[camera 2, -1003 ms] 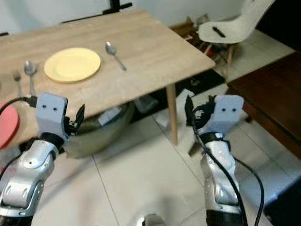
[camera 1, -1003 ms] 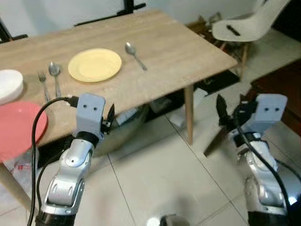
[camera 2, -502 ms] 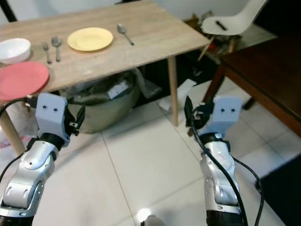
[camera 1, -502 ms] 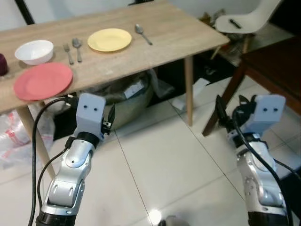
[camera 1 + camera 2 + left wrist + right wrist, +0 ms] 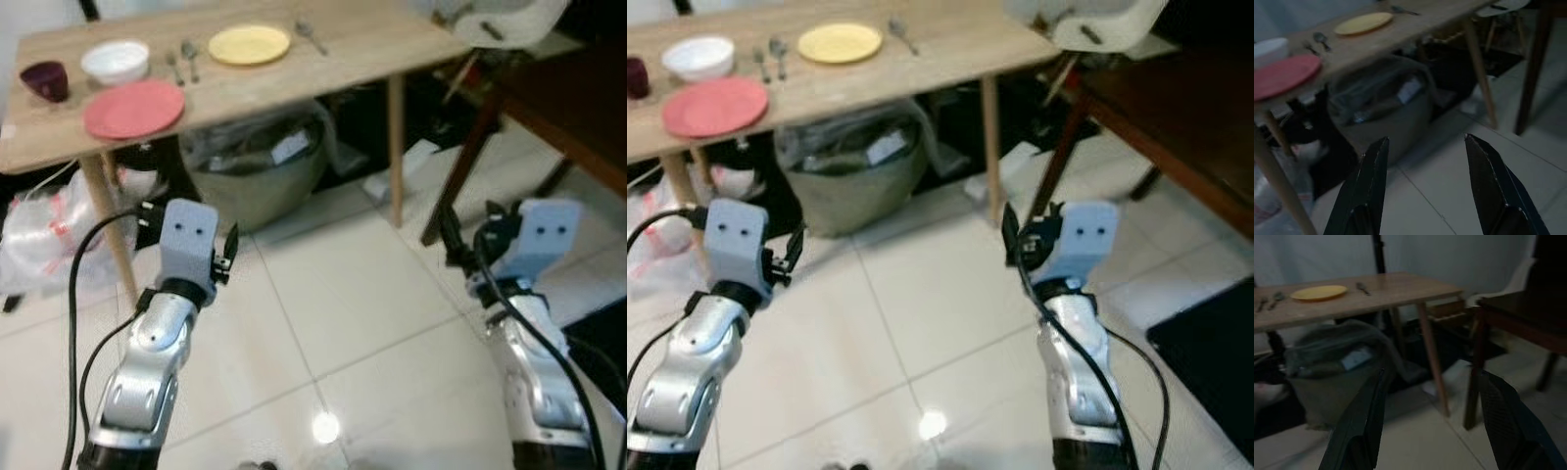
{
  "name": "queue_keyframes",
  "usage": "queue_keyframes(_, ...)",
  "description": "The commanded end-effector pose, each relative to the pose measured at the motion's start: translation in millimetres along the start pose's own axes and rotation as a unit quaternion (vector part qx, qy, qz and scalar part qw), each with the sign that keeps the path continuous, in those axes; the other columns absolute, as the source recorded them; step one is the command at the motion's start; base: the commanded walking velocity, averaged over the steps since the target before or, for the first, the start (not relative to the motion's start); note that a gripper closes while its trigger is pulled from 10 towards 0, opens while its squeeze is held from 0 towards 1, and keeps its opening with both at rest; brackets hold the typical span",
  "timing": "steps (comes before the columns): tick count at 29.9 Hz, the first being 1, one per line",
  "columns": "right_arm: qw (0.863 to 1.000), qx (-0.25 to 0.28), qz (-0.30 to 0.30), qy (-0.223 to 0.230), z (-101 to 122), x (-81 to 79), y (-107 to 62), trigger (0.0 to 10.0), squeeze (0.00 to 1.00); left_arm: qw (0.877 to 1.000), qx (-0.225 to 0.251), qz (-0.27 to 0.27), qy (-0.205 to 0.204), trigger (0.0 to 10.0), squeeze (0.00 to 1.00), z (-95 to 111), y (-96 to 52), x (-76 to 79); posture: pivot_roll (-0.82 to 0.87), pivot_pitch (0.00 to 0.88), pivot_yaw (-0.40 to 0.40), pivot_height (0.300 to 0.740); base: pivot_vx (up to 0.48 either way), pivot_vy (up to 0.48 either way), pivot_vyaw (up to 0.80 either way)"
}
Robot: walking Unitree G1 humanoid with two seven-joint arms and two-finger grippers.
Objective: Setting the table
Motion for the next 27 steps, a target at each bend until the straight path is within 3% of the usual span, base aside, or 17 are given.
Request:
queue_keyframes(1, 1.0, -0.008, 0.006, 0.007, -5.6, -5.5, -1.1, 10.0, 0.0, 1.0, -0.013, 0.002, 0.008, 10.0, 0.0, -8.3, -3.3, -2.2, -0.13, 0.034, 0.069, 0.74, -0.382, 0.0, 0.0)
queue_keyframes(6, 1.0, -0.008, 0.005, 0.007, -4.9, -4.8, -0.9, 10.0, 0.0, 1.0, -0.015, 0.003, 0.005, 10.0, 0.0, -8.7, -2.5, -1.7, -0.13, 0.036, 0.067, 0.74, -0.347, 0.0, 0.0)
queue_keyframes(11, 1.0, -0.008, 0.005, 0.006, -4.6, -4.1, -0.5, 10.0, 0.0, 1.0, -0.024, 0.002, -0.009, 10.0, 0.0, -10.9, -1.9, -1.2, -0.13, 0.035, 0.066, 0.74, 0.0, 0.0, 0.0)
queue_keyframes(27, 1.0, -0.011, -0.001, 0.013, -4.6, -1.4, 0.4, 10.0, 0.0, 1.0, -0.027, -0.002, -0.011, 10.0, 0.0, -11.5, -1.0, 1.7, -0.14, 0.031, 0.066, 0.74, 0.0, 0.0, -0.79)
Point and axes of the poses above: a point about 5 cm out from each wrist's last joint towards the gripper, its own y axis pointing out of the wrist towards the gripper, its own z axis along the axis of the wrist's last joint, x = y × z, the point moved 4 cm from there along y, pointing out of the wrist towards the gripper, and after that the axes turned 15 degrees about y, right-handed, at the moved point
